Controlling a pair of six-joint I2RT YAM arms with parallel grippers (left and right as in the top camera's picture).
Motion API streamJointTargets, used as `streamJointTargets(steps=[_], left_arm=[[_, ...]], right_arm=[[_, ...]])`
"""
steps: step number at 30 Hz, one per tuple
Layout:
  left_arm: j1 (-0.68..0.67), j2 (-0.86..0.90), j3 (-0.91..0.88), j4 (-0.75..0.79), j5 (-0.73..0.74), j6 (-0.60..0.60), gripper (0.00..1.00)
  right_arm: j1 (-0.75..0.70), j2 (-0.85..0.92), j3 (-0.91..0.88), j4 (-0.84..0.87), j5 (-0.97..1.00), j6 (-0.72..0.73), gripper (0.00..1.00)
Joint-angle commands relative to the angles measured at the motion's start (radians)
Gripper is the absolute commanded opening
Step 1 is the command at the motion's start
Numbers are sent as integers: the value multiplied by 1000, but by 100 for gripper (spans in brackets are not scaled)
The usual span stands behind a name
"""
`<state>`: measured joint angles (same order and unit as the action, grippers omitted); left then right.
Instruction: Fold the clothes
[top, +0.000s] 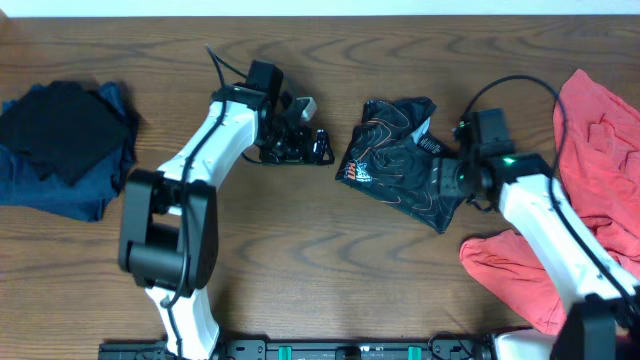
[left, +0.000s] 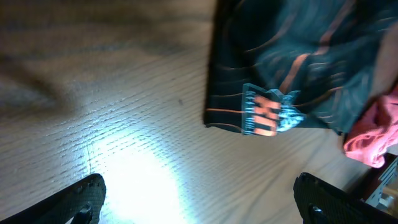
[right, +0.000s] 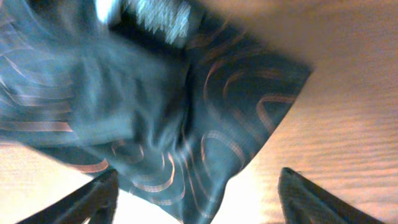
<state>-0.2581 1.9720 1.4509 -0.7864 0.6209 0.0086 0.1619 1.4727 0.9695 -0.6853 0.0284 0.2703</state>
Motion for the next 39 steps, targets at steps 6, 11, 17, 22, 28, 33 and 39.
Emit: streamJointTargets(steps=[6, 11, 17, 22, 28, 33, 39], left_arm=[[-2, -40, 8, -6, -5, 22, 98], [-2, -40, 8, -5, -5, 22, 98], [-2, -40, 8, -6, -5, 22, 98], [-2, -40, 8, -5, -23, 21, 98], [-2, -40, 8, -8, -46, 21, 98], [-2, -40, 8, -13, -47, 21, 98], [-2, -40, 8, -13, -47, 22, 98]], right_arm=[[-35, 32, 3, 42, -84, 2, 56], [-35, 142, 3, 130, -200, 2, 58], [-34, 253, 3, 232, -273, 2, 59], [-34, 278, 3, 279, -273, -5, 16], [-32, 264, 3, 225, -301, -5, 1], [-32, 146, 37, 28, -433, 3, 1], [-31, -2, 40, -230, -269, 101, 1]])
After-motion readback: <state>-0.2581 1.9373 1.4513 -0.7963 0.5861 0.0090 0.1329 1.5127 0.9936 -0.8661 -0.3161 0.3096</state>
